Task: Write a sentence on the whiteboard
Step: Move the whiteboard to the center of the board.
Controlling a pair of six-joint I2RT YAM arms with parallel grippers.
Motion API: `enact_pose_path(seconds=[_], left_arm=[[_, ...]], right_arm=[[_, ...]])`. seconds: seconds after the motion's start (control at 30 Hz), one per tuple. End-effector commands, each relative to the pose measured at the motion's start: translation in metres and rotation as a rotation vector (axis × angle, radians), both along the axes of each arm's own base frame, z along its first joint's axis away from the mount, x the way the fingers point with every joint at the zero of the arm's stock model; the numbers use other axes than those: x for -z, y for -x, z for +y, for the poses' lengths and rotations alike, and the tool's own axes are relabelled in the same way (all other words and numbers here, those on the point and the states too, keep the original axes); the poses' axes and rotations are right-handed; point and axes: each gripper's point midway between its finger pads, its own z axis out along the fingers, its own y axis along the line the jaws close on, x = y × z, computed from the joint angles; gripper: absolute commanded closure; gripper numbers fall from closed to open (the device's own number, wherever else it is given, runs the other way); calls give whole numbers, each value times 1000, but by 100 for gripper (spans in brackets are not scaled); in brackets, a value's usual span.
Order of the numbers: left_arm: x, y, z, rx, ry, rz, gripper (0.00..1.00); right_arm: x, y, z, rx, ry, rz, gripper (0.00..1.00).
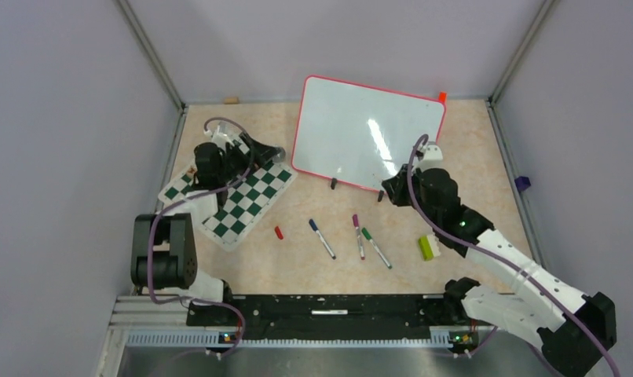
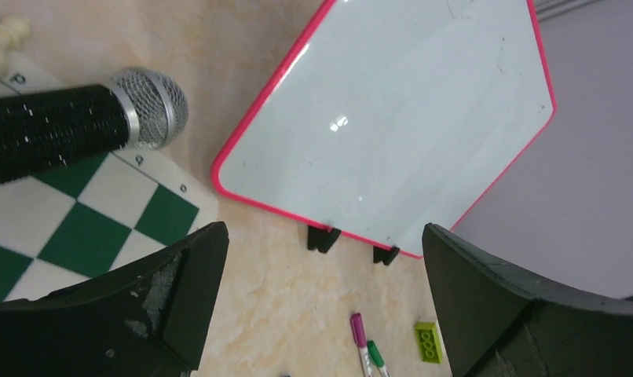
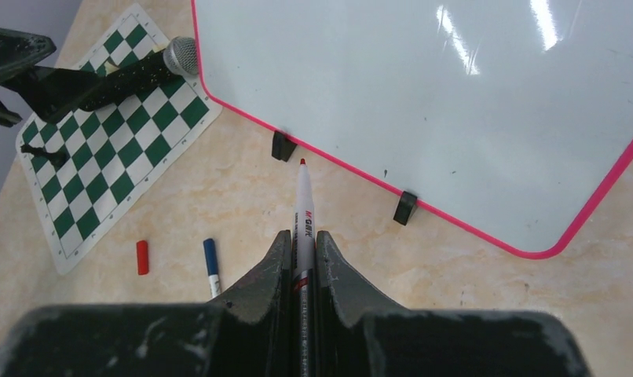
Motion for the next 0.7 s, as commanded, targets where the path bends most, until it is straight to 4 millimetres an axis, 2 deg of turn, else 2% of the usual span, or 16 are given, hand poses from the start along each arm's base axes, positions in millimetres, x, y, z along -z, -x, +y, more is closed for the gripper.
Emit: enact_pose_path(seconds=[0.0,0.13,0.2,0.4,0.5,0.67], left_arm=[[-14,-41,3,24,-38,-83,1],[-15,-65,-9,116,7,-127,1],[-9,-79,-11,132,22,-124,1],[5,-106,-21,234,44,-173,3],[11,-113,-26,279,48,-185,4],[31,-119,-36,311,52,-165,6]], right_arm=[[-20,-3,-7,-9,-7,-91,100],[-31,4,2,-90,-12,-124,100],[-35,5,3,-96,-17,-133,100],[-33,8,1,-99,-23,-142,100],[-30,9,1,-101,-23,-137,100],[-26,9,0,-97,-18,-133,100]])
